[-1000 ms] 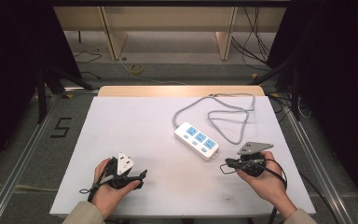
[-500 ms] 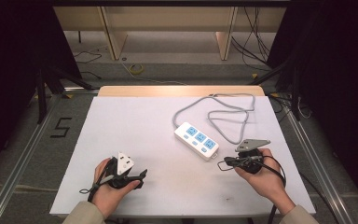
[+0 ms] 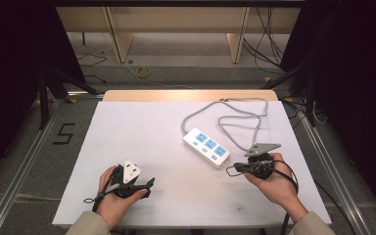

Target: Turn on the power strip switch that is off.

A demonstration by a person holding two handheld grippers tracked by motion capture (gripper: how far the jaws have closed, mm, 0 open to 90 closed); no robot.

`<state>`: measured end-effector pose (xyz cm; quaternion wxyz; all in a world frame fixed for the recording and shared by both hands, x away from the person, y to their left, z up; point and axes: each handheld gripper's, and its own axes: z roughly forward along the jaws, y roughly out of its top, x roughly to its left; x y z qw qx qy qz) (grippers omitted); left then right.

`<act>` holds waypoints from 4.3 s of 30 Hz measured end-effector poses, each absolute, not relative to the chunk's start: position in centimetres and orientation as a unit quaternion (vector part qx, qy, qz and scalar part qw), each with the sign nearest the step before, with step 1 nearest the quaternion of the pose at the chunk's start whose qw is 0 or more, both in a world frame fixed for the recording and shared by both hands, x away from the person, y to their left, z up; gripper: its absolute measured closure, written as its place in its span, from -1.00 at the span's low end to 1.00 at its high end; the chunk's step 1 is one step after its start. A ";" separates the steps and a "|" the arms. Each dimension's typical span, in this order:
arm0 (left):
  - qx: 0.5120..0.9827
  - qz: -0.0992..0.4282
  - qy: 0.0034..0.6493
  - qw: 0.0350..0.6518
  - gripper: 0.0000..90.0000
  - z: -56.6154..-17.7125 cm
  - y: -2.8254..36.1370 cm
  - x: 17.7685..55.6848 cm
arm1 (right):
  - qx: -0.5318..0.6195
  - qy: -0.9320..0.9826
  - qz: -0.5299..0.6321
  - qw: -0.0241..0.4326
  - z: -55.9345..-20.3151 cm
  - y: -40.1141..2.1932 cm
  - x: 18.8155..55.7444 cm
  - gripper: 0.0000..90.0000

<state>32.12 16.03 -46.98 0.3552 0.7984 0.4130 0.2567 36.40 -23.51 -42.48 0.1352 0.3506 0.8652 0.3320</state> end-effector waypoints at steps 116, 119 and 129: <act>0.798 0.260 0.412 0.355 -0.48 -47.0 15.9 32.2 | 0.343 0.898 0.258 0.100 -39.7 -20.1 41.8 1.00; 0.798 0.260 0.412 0.355 -0.48 -47.0 15.9 32.2 | 0.344 0.898 0.255 0.098 -39.7 -19.9 41.9 1.00; 0.798 0.260 0.412 0.355 -0.48 -47.0 15.9 32.2 | 0.341 0.901 0.251 0.096 -39.5 -19.6 42.3 1.00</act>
